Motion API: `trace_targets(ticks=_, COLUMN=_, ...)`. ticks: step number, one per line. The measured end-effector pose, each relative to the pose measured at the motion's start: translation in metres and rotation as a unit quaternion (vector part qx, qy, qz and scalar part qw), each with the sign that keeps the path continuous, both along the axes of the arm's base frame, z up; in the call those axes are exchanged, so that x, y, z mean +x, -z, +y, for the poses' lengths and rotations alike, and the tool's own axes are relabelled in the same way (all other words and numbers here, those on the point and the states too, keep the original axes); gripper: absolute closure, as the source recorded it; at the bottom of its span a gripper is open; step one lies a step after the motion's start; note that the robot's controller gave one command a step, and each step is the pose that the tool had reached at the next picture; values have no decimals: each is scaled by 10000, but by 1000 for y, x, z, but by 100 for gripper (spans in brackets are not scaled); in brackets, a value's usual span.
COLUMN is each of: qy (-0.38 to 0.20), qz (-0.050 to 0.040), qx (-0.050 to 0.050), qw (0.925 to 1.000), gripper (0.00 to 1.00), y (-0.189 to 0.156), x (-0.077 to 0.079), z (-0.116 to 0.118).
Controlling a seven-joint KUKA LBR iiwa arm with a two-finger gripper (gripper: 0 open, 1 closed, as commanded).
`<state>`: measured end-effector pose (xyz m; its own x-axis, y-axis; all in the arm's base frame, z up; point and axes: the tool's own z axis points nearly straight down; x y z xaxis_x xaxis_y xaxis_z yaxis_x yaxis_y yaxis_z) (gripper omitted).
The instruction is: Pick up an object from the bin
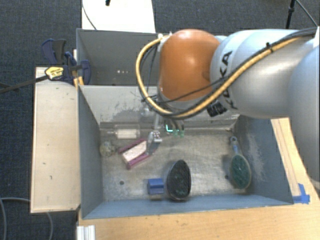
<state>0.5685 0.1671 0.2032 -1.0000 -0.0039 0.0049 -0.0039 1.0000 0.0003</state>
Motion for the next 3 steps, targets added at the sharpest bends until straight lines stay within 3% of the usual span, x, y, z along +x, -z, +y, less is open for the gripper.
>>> trace_targets(ticks=1, qy=-1291, qz=-57, qx=13, qw=9916, gripper=0, y=132, x=1, z=-22)
trace_targets(ticks=2, qy=-1268, qz=-78, qx=19, qw=9919, gripper=100, y=129, x=3, z=-21)
trace_targets(ticks=3, qy=-1900, qz=-80, qx=11, qw=9817, gripper=100, y=-62, x=5, z=0)
